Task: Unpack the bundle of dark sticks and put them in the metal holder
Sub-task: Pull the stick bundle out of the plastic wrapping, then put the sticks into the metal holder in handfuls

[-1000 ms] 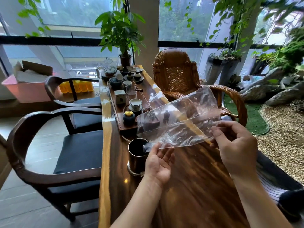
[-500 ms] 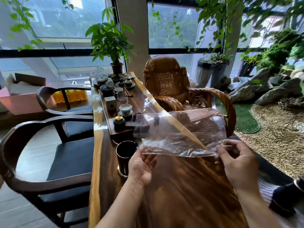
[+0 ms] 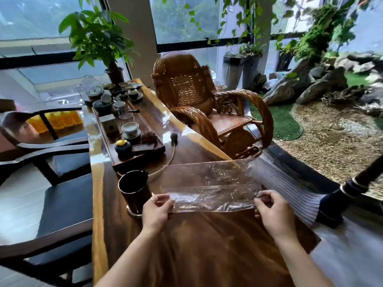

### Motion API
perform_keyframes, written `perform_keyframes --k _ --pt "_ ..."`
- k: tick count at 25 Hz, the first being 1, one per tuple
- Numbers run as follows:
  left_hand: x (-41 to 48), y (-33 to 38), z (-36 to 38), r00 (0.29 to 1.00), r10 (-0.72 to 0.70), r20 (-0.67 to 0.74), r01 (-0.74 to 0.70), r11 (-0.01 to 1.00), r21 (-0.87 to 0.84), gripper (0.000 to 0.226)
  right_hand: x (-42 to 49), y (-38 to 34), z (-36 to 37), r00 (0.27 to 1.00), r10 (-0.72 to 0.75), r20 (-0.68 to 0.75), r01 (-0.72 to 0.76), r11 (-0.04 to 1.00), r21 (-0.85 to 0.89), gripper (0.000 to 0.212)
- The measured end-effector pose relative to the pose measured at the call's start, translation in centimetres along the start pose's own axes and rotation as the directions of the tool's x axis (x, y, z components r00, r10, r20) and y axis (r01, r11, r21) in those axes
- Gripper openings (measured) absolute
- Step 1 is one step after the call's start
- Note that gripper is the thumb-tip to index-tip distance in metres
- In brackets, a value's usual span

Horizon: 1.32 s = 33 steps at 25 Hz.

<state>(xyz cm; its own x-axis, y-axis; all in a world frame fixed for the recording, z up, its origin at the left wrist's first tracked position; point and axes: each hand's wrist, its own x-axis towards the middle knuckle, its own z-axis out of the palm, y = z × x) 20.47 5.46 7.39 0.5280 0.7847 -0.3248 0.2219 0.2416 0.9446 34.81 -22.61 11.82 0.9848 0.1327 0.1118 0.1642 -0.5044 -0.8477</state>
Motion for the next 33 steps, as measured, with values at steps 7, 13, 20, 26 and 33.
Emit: perform_keyframes --k 7,13,20,26,33 --pt "1.2 -4.2 0.7 0.999 -0.042 0.027 0.03 0.933 0.358 0.004 -0.9 6.4 2.1 0.969 0.24 0.051 -0.234 0.967 -0.102 0.016" --pt "0.6 -5.4 1.6 0.999 -0.048 0.006 0.035 0.804 0.594 0.007 -2.2 8.5 3.5 0.931 0.359 0.069 -0.341 0.921 -0.191 0.012" --pt "0.4 -7.4 0.2 0.994 -0.107 -0.029 0.101 0.762 0.64 0.008 -3.2 8.9 5.3 0.923 0.354 0.154 -0.266 0.872 -0.412 0.011" --pt "-0.6 -7.0 -1.3 0.997 -0.063 0.039 0.011 0.648 0.761 0.068 -4.0 8.4 5.5 0.911 0.386 0.144 -0.256 0.803 -0.538 0.034" --pt "-3.7 -4.9 -5.1 0.987 0.15 0.065 -0.139 0.565 0.813 0.048 -3.8 1.5 8.9 0.919 0.193 0.345 -0.039 0.912 -0.408 0.022"
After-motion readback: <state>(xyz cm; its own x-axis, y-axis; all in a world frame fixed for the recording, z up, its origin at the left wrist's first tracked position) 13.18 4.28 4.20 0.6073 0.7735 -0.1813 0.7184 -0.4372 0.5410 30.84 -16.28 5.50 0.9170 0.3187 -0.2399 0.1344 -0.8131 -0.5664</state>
